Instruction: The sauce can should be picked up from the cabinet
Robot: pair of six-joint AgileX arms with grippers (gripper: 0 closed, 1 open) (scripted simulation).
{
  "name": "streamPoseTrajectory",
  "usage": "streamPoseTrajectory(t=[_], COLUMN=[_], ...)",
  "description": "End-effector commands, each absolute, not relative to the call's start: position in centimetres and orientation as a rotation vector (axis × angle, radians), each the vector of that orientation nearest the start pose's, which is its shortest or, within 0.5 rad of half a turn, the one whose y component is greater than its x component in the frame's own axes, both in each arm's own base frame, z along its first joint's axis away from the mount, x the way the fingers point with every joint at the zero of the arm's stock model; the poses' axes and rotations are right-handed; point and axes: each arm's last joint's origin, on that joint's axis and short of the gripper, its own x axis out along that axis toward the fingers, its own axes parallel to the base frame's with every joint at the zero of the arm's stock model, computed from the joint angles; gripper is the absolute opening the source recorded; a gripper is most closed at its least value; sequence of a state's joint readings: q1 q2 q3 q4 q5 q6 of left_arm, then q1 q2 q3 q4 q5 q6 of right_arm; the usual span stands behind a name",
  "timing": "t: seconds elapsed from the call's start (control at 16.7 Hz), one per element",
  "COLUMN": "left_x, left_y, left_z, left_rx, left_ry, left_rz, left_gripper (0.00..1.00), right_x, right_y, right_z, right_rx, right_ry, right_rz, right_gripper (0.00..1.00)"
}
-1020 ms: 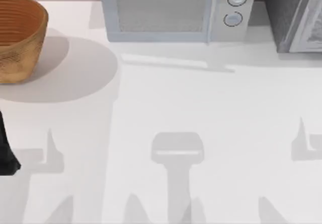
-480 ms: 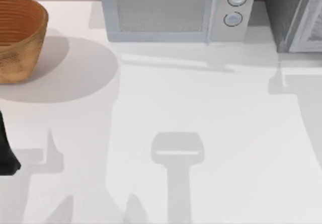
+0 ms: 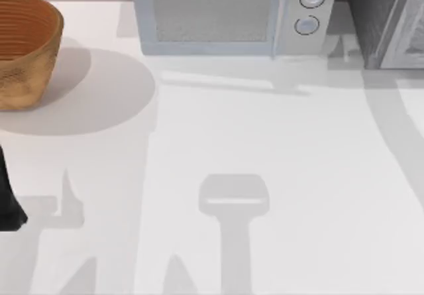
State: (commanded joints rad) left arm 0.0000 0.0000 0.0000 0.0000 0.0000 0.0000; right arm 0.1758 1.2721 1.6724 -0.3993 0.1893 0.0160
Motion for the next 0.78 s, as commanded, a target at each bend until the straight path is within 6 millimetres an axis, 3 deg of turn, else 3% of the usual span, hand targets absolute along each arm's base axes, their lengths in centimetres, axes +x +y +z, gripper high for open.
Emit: streamPoseTrajectory(t=[0.18, 0.54, 0.78], left_x=[10.6, 10.6, 10.6], left_y=[-0.1, -0.1, -0.1], left_z=[16.0, 16.0, 16.0], left_rx=[0.000, 0.000, 0.000], left_ry=[0.000, 0.000, 0.000], left_rz=[0.000, 0.000, 0.000], left_gripper=[1.00, 1.00, 1.00], right_x=[25.6, 25.6, 27.7], right_y=[4.7, 4.7, 5.5], right_z=[51.0, 51.0, 50.7], right_rx=[0.000, 0.001, 0.000], right_ry=[0.000, -0.003, -0.008], right_rz=[0.000, -0.003, -0.009], right_gripper=[1.00, 1.00, 1.00])
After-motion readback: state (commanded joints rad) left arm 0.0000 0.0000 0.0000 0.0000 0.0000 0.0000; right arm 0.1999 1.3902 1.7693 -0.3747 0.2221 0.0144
